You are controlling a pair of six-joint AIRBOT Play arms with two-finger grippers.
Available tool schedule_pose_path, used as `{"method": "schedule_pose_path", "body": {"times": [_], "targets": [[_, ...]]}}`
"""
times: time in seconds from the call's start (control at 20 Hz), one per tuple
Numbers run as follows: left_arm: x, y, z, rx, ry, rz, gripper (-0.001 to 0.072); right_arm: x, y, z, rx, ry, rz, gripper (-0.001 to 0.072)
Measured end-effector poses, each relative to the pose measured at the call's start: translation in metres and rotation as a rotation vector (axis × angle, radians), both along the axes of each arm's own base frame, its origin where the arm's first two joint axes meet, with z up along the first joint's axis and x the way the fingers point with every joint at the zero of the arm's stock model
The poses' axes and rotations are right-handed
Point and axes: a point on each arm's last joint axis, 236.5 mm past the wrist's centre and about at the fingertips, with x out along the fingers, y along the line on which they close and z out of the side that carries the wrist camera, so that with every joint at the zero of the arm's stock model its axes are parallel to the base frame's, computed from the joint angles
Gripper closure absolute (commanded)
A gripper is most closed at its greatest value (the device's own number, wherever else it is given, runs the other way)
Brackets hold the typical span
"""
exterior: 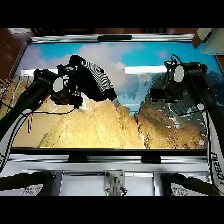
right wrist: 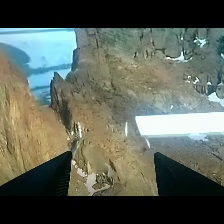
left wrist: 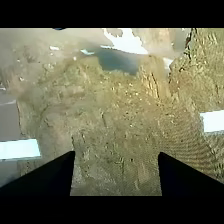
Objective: Fold the shirts.
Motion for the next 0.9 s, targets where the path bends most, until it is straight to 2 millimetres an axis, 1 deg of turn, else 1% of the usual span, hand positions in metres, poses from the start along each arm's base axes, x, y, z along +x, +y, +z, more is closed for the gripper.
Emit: {"method": "schedule_pose_path", "body": {"times": [0.75,0.9], "targets": [[0.0,0.0,0.0,0.0,0.0,0.0,0.012,0.0002,0.0001,0.0,0.001,-0.001,0.0,0.0082],[0.0,-0.0001,0.0,-0.001,0.0,0.002,0.0119,0.0037,0.0014,0.0008,0.006,-0.016,0.0,0.0082]]}}
